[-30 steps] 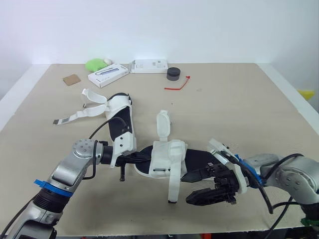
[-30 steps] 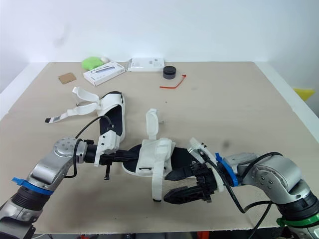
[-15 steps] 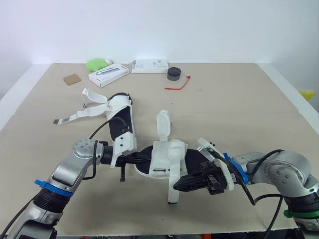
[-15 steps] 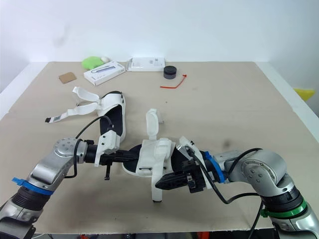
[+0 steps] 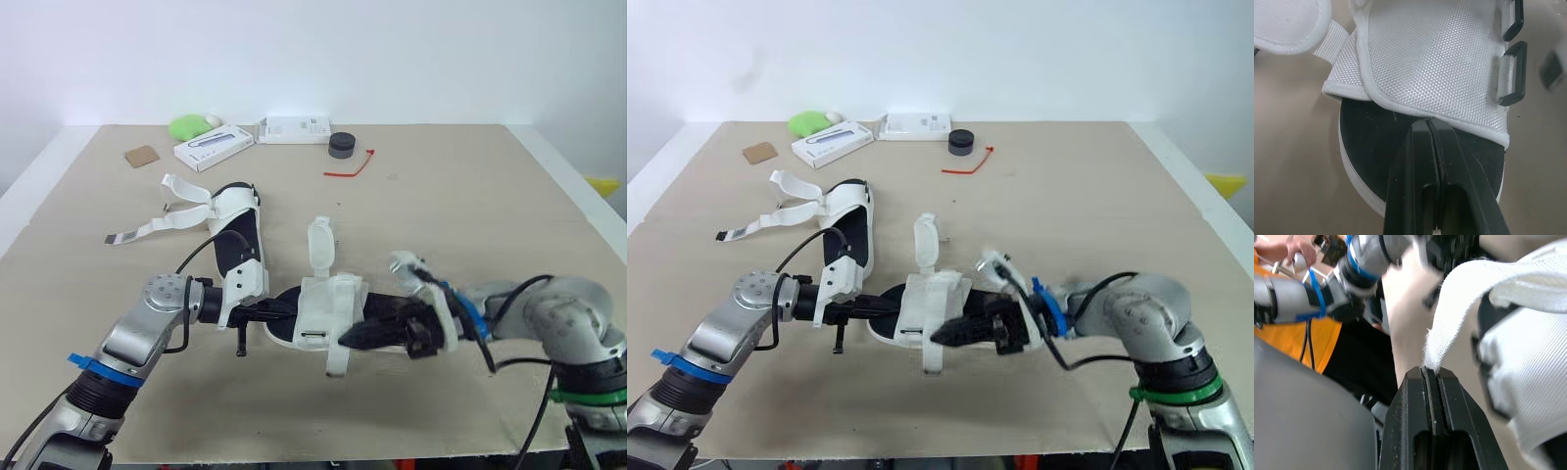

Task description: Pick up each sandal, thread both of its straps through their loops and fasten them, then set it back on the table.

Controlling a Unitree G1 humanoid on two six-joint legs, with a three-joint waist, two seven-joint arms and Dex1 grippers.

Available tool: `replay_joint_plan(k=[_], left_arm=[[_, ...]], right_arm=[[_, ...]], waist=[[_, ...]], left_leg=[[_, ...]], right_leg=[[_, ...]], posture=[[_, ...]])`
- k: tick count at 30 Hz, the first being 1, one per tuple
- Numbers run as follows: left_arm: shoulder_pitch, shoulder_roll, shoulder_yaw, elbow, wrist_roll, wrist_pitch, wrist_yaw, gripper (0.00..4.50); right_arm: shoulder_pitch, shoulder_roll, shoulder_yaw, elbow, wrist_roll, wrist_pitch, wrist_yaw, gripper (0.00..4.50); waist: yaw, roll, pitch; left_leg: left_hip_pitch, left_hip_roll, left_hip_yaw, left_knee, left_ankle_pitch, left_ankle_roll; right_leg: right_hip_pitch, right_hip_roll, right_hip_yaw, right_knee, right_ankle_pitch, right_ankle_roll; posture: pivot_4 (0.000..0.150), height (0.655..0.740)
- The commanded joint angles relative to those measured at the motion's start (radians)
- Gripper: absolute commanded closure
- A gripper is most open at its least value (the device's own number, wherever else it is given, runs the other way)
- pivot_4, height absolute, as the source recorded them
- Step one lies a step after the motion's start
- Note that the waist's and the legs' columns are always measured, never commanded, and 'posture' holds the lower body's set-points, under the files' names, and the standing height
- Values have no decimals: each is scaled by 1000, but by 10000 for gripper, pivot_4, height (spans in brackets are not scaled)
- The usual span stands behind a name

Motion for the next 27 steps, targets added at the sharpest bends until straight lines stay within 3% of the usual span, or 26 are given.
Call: replay_joint_plan(k=[1,9,27], left_arm=[[-1,-3,-4,-11,3,-11,2,45000],[5,-6,-8,-14,6,-18,2,45000],[-7,-2,-7,5,9,-25,-8,45000]], right_arm=[[-61,5,-48,37,52,37,-13,44664],[-203,3,-29,154,-15,62,-1,44664],[-261,-19,10,270,-202,29,107,44664]], waist=[[0,0,0],[2,0,0],[2,0,0]], left_leg=[[0,0,0,0,0,0],[-2,-1,-1,0,0,0],[-9,-2,-3,0,0,0]], right_leg=[[0,0,0,0,0,0],[-1,-1,-1,-1,0,0],[-5,-3,-3,-1,3,-6]], posture=[[1500,7400],[1500,7400],[1500,7400]])
